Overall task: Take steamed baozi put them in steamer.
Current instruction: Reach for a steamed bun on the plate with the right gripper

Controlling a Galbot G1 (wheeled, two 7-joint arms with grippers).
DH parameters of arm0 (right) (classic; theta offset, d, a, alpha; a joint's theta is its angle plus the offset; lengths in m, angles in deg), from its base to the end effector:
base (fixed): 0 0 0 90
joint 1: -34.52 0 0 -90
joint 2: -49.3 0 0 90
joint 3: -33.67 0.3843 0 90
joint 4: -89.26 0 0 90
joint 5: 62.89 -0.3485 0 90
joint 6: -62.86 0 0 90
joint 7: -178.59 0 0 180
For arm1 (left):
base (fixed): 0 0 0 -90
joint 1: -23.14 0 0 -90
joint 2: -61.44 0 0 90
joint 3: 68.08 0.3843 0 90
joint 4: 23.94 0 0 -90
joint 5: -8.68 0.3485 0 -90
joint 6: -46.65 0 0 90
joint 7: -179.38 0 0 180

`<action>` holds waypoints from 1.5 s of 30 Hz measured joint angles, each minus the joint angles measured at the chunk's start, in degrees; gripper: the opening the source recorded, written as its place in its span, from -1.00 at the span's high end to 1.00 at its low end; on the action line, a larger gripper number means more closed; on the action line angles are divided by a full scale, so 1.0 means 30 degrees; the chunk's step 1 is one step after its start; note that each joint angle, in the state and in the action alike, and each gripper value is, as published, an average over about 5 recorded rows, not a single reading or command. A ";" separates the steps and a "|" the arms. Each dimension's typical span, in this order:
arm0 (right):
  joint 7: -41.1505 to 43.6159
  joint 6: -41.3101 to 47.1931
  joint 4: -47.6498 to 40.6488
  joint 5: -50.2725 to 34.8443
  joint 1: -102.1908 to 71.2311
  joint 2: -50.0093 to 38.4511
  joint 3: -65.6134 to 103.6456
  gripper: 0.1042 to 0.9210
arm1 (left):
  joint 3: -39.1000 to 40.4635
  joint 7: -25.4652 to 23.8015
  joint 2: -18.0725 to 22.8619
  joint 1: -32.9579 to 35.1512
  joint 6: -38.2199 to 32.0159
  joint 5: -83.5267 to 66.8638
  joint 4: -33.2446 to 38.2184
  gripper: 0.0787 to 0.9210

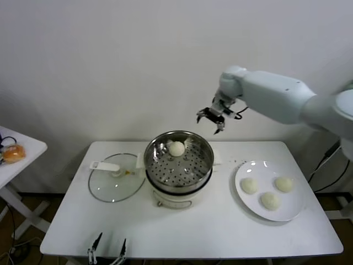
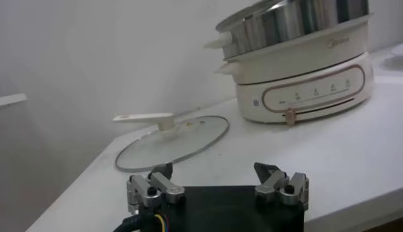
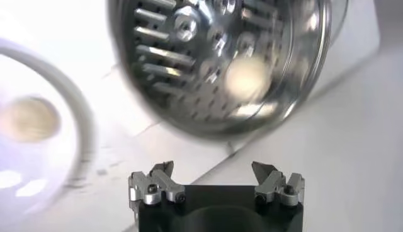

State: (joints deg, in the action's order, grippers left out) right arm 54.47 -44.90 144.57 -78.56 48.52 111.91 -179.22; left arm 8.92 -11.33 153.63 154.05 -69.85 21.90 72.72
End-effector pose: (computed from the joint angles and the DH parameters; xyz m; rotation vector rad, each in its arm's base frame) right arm 0.6470 -0.0544 0.0009 1.5712 -1.0437 1.9924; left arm 0.0279 0.0647 -0.4828 -0.1451 -2.9156 -0.4234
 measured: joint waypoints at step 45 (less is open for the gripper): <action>0.0357 0.9656 0.1196 -0.1325 -0.8008 -0.4863 0.3251 -0.76 | -0.0231 -0.0076 0.0000 0.0173 -0.0172 0.0648 -0.0485 -0.77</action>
State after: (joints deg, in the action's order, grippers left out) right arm 55.54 -15.93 148.16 -82.54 24.49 97.33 -169.46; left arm 8.23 -11.56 153.63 154.57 -70.37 23.84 71.27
